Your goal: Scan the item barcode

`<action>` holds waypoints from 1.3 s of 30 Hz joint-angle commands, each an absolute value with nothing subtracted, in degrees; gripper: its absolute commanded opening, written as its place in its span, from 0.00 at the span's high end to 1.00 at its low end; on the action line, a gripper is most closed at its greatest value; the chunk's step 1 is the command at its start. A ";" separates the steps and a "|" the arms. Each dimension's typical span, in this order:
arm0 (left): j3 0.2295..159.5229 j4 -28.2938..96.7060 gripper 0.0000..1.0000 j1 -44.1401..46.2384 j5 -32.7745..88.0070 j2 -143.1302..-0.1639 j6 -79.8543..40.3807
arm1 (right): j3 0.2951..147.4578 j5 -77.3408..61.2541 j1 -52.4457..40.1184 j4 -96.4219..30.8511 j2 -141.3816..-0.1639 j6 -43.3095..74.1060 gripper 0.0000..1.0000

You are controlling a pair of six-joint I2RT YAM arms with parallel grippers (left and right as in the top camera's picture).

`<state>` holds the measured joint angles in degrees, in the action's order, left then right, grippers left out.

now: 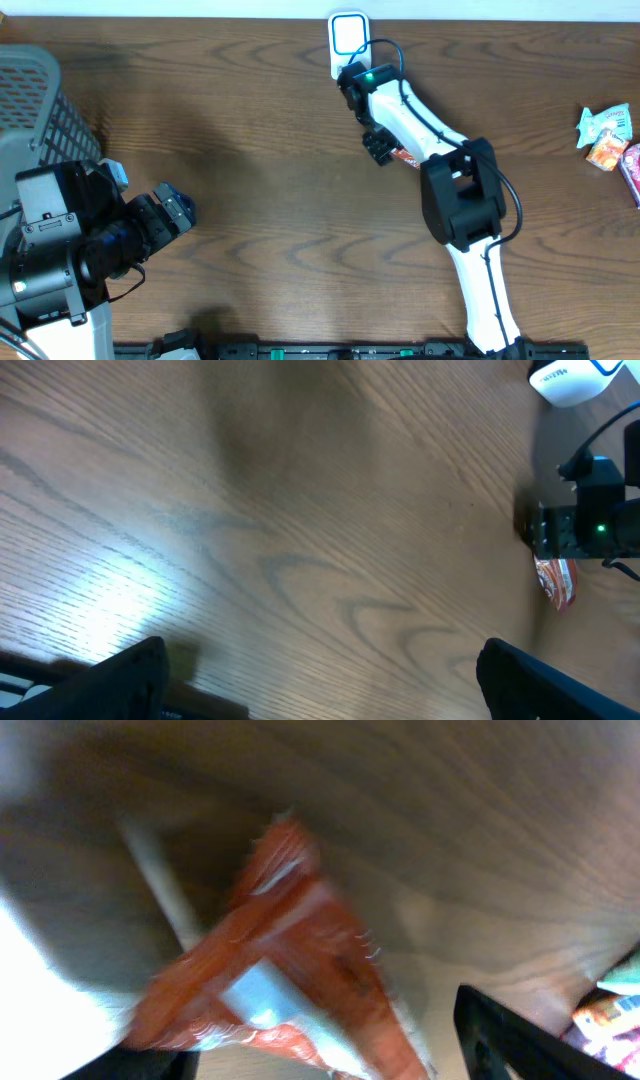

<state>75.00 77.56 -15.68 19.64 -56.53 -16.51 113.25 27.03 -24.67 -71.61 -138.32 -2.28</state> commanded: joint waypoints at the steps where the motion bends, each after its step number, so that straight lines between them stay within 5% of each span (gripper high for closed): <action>1: 75.24 77.56 0.02 -15.66 20.34 -56.49 -16.60 | 108.55 26.39 -23.14 -69.97 -139.13 -2.68 0.39; 4: 75.24 77.56 0.02 -15.66 20.34 -56.49 -16.60 | 106.91 22.83 -22.46 -69.54 -139.13 -2.59 0.86; 10: 75.24 77.56 0.02 -15.66 20.32 -56.49 -16.60 | 109.86 9.02 -22.15 -72.10 -139.09 -2.20 0.99; 16: 75.24 77.56 0.02 -15.66 20.34 -56.49 -16.60 | 122.52 -3.27 -21.52 -82.59 -139.09 -2.50 0.99; 23: 75.24 77.56 0.02 -15.66 20.34 -56.49 -16.60 | 133.60 -36.45 -17.41 -90.43 -139.09 -15.44 0.99; 34: 75.24 77.56 0.02 -15.66 20.32 -56.49 -16.60 | 110.17 -71.35 -8.71 -75.44 -139.09 -17.50 0.99; 39: 75.24 77.56 0.02 -15.66 20.34 -56.49 -16.60 | 102.59 -67.90 -4.75 -67.22 -139.09 -12.16 0.93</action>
